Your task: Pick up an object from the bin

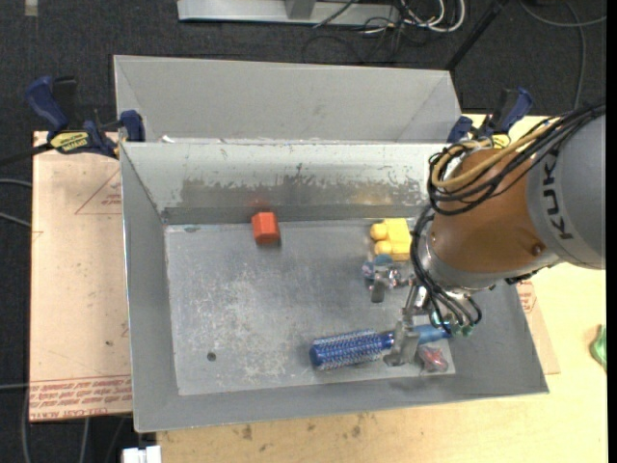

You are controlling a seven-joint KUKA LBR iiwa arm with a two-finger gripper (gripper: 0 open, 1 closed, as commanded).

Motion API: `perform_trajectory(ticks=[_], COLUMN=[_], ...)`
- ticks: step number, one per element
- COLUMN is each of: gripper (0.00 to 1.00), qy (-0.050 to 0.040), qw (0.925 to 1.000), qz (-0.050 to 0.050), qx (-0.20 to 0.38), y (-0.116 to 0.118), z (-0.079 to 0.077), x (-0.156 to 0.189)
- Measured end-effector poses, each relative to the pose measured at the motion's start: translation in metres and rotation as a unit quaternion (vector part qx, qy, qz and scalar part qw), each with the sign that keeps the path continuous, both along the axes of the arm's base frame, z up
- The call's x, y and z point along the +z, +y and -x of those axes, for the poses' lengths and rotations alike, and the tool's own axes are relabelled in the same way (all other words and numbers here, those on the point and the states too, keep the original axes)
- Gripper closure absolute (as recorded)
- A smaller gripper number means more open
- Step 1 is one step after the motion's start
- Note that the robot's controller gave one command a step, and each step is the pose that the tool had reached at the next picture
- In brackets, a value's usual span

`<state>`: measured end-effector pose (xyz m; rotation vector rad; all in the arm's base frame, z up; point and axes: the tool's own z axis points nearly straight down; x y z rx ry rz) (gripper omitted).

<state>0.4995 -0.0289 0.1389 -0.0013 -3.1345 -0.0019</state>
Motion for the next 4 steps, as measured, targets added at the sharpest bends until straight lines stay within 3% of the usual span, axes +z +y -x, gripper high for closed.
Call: perform_trajectory(ticks=[1,2,3,4], gripper=[0.00,1.00,1.00,1.00], qy=[-0.0079,-0.0032,-0.0080,-0.0091], qw=[0.9995,0.9995,0.9992,0.9989], qz=[0.000,0.000,0.001,0.001], qx=[0.031,0.032,0.040,0.047], y=[0.006,0.006,0.001,0.005], z=[0.012,0.014,0.000,-0.012], x=[-0.071,-0.070,0.045,0.213])
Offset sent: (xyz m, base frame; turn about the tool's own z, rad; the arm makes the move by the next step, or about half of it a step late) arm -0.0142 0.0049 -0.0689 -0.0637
